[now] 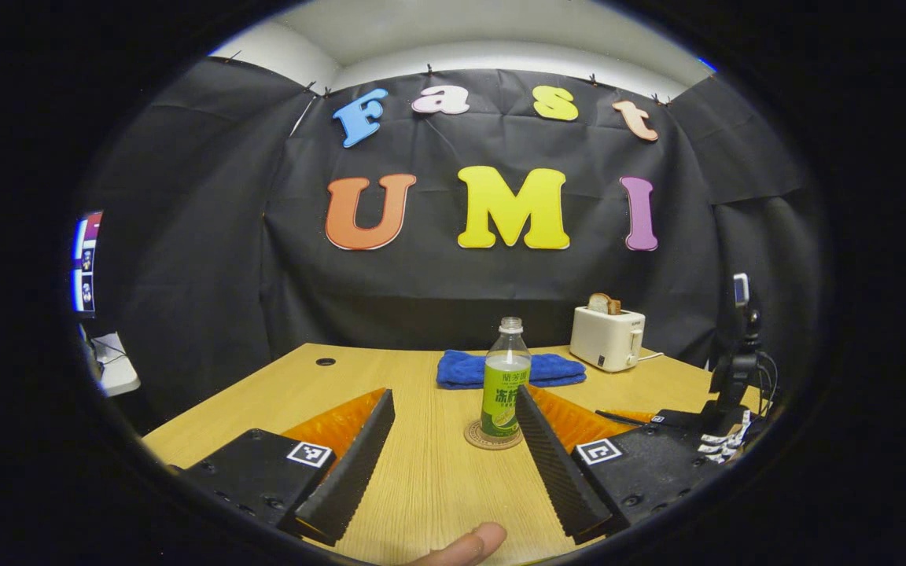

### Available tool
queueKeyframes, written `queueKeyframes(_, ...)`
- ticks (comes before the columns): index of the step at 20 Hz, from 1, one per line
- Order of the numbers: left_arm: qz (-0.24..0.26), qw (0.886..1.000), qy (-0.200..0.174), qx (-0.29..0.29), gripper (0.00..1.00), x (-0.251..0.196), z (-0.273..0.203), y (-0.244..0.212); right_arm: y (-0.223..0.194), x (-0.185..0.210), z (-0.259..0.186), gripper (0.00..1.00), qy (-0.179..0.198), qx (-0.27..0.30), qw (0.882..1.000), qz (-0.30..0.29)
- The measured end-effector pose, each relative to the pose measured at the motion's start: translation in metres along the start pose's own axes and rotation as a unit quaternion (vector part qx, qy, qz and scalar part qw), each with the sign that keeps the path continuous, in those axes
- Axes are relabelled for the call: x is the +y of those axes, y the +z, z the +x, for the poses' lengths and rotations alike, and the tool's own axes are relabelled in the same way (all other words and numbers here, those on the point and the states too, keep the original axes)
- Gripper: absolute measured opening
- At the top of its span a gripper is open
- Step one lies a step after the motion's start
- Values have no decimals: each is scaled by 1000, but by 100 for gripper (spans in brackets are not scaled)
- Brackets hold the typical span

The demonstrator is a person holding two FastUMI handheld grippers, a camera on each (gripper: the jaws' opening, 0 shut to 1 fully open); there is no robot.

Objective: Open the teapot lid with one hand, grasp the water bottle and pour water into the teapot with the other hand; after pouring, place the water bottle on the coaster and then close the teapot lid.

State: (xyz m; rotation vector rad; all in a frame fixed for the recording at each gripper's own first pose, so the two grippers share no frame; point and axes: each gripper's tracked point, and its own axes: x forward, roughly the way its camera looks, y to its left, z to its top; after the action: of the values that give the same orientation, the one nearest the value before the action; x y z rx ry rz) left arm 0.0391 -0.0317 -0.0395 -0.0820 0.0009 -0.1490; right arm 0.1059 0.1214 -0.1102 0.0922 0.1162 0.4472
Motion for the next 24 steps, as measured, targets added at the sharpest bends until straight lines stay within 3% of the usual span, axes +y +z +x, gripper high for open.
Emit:
queueKeyframes(9,-11,1000,-3,4,97,0,0,-1,-8,1,8,1,-21,11,1000,-11)
queueKeyframes(14,-13,1000,-10,5,96,-2,0,0,-6,4,4,2,-10,10,1000,-2)
queueKeyframes(16,-12,1000,-8,10,97,0,1,-5,-9,3,3,25,-13,15,1000,-6)
queueKeyframes(17,-13,1000,-10,15,97,-2,0,-6,-11,2,0,32,-17,20,1000,-9)
queueKeyframes(18,-12,1000,-13,15,97,-3,-1,-5,-11,3,-3,53,-17,22,1000,-10)
queueKeyframes(20,-7,1000,-16,11,97,-6,-3,-1,-2,6,-17,76,-13,15,1000,-14)
queueKeyframes(22,2,1000,-18,5,97,-9,-8,5,10,9,-34,90,-10,2,1000,-18)
queueKeyframes(24,11,1000,-19,-3,97,-11,-14,11,27,5,-53,96,-20,-14,999,-22)
